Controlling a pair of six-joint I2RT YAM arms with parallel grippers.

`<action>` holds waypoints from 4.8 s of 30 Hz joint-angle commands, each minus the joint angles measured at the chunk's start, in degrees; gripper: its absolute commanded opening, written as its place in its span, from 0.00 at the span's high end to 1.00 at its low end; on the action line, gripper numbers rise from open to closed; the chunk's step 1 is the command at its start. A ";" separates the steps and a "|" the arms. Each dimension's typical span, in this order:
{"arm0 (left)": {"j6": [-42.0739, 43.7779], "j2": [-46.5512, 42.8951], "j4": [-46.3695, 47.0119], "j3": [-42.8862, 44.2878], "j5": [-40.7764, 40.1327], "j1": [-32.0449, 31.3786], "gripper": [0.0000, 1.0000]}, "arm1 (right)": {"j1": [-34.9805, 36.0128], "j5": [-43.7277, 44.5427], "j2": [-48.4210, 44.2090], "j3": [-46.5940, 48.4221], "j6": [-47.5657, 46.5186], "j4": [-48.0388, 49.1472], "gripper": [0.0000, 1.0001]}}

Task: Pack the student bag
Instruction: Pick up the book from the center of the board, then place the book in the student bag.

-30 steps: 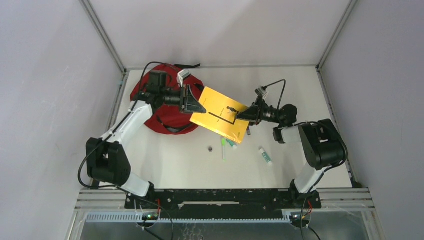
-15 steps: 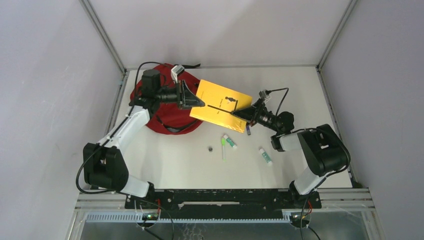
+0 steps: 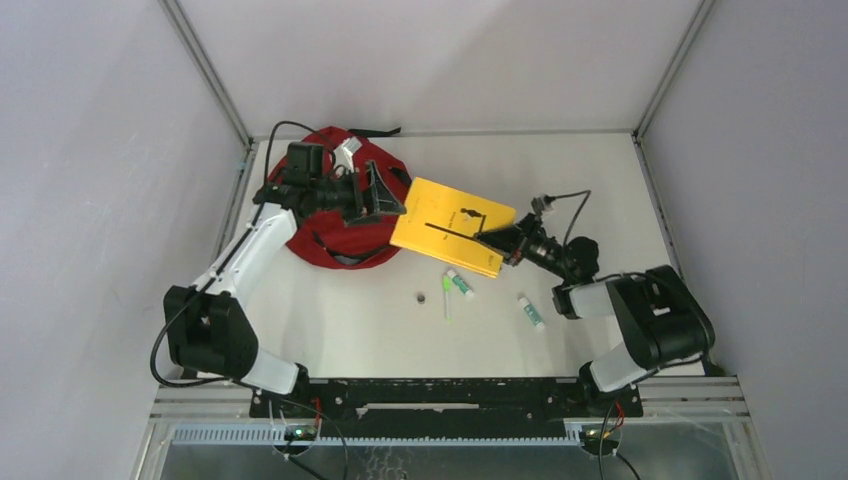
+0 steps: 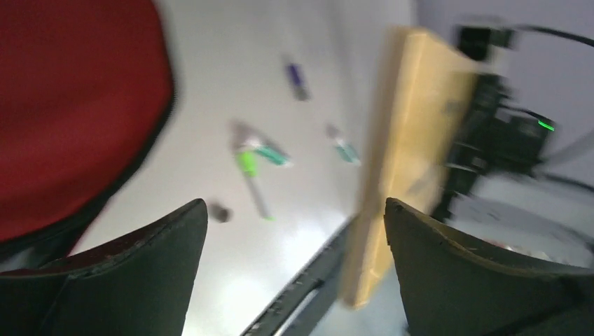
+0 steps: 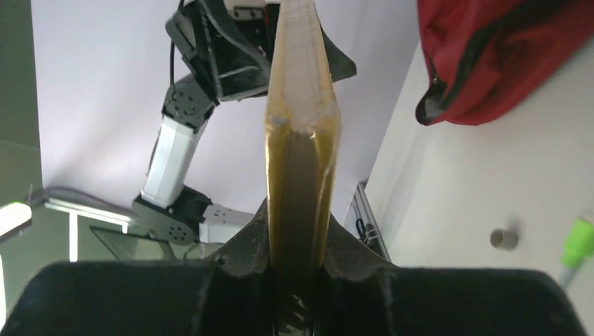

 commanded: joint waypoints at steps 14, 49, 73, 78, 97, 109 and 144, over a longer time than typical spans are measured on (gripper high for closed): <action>17.68 8.76 -12.12 7.46 -56.55 -15.16 0.02 | -27.98 5.38 -47.68 5.56 -32.49 -80.86 1.00; 12.82 17.96 -17.22 23.36 -68.46 -18.47 1.00 | -21.90 1.52 -48.05 6.57 -36.66 -83.02 1.00; 11.64 4.71 -21.76 30.41 -45.65 -5.67 1.00 | 12.46 20.00 -9.49 23.14 -17.28 -46.57 1.00; 11.54 4.23 -22.04 29.62 -44.45 -5.33 1.00 | 13.70 19.83 4.72 31.10 -12.66 -38.61 1.00; 9.03 0.72 -23.13 27.02 -36.16 -0.94 1.00 | 24.30 30.22 45.48 83.44 -10.15 -55.12 1.00; 5.96 -0.15 -20.26 21.79 -36.61 0.32 1.00 | 26.39 31.02 46.93 89.30 -16.38 -73.97 0.00; 1.98 -2.79 -11.29 10.23 -35.61 3.18 1.00 | 24.43 19.87 32.28 80.16 -47.30 -110.04 0.00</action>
